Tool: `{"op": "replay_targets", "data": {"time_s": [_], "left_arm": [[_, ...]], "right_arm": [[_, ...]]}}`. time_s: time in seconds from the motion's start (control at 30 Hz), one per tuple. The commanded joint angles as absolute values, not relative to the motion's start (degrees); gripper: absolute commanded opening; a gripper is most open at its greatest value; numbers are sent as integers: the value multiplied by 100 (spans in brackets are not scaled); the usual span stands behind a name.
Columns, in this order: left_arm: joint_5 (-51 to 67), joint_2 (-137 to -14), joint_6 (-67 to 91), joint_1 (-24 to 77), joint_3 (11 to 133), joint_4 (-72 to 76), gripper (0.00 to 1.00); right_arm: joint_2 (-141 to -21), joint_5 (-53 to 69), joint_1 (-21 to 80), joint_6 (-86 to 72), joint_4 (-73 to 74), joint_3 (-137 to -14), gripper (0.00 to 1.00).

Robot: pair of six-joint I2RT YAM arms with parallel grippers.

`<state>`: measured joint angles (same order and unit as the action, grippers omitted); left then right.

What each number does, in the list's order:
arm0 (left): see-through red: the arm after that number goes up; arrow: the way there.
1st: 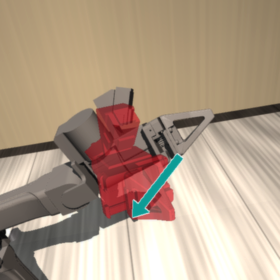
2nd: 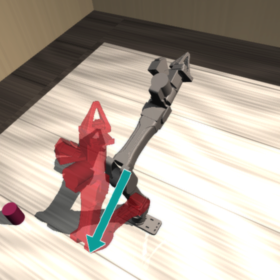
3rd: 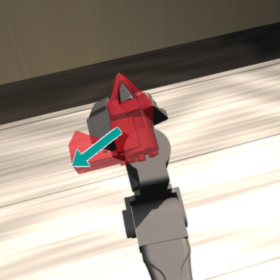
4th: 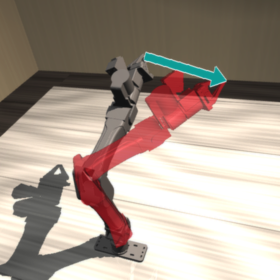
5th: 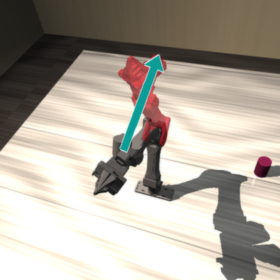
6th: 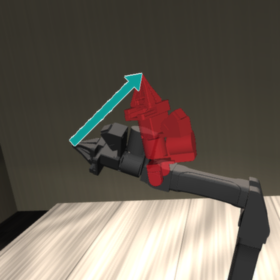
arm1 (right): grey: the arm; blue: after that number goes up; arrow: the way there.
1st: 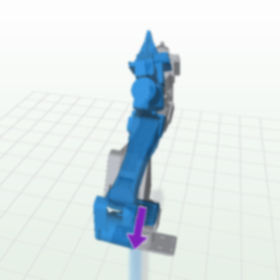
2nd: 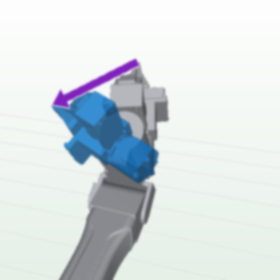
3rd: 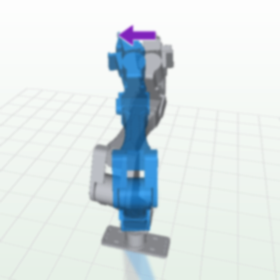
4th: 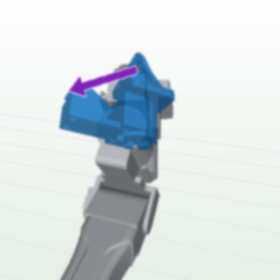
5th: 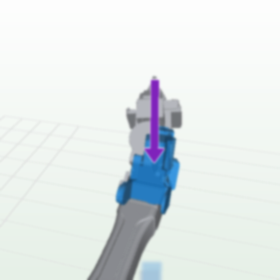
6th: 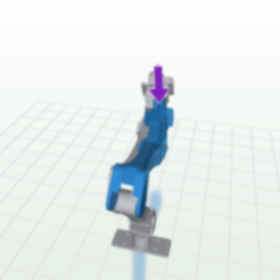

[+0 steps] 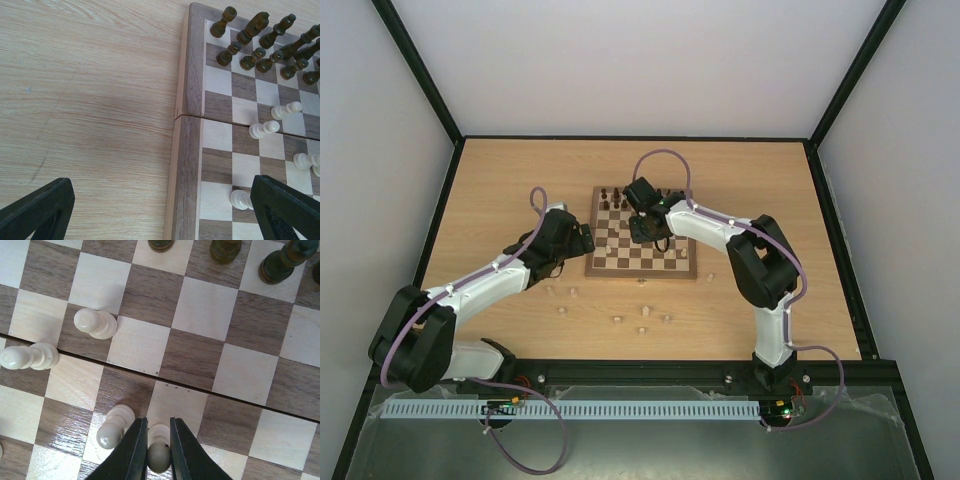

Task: Set up the chess pieces on the board
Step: Pick up the chess piece from the chessboard, then place the chess piece on the chessboard.

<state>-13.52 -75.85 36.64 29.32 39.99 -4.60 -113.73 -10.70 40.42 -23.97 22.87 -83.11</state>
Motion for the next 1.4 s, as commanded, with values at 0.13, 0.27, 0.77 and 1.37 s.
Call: {"op": "replay_targets", "data": {"time_s": [0.13, 0.27, 0.77, 1.37], "left_arm": [[-1330, -7493, 3701, 2900, 3866, -396, 99], [-1286, -7447, 3717, 2909, 3834, -386, 99], [-1283, -7322, 3777, 2971, 3774, -411, 99], [-1260, -7115, 3835, 2981, 3633, -343, 100]], "right_arm": [[-11155, -1133, 4071, -2399, 2633, -8088, 10], [-10835, -1171, 4064, -2429, 2660, -7817, 10], [-10320, -1099, 4077, -2558, 2533, -7026, 10], [-10552, -1023, 4077, -2431, 2619, -7848, 33]]}}
